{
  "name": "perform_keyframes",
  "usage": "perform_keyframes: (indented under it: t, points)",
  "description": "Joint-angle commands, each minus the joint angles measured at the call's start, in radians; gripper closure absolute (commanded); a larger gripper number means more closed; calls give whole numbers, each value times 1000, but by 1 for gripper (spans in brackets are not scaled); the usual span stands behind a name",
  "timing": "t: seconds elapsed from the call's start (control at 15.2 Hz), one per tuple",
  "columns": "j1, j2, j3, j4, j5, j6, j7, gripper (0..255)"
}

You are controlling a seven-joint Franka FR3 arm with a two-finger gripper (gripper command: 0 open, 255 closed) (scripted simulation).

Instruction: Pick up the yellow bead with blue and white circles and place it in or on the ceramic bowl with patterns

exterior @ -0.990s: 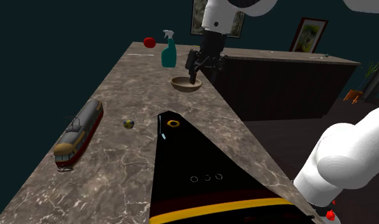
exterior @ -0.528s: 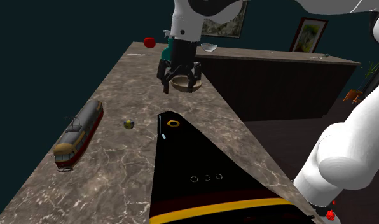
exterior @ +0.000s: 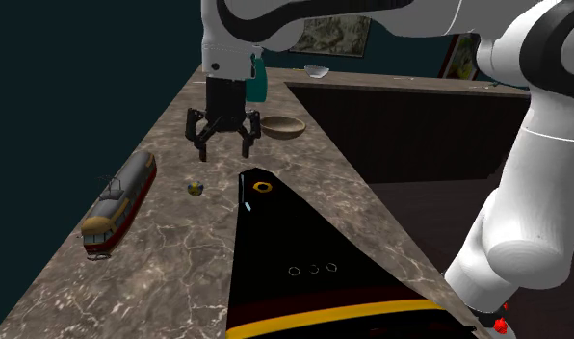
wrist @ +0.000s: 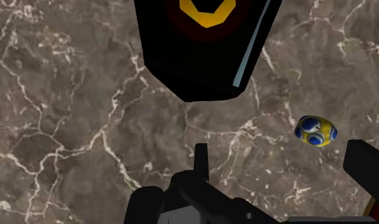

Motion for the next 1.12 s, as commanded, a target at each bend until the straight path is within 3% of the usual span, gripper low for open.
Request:
perform_keyframes:
  t: [0.0,0.2,0.26,0.73,1.06]
  points:
    - [28,95,13,93,-26,-15,43,0]
    - [81,232,22,242,-62,-50,98,0]
    - [83,234,21,245,-62,-51,99,0]
    - [85,228,22,136,-59,53,96,0]
    - [85,228,22,136,-59,53,96,0]
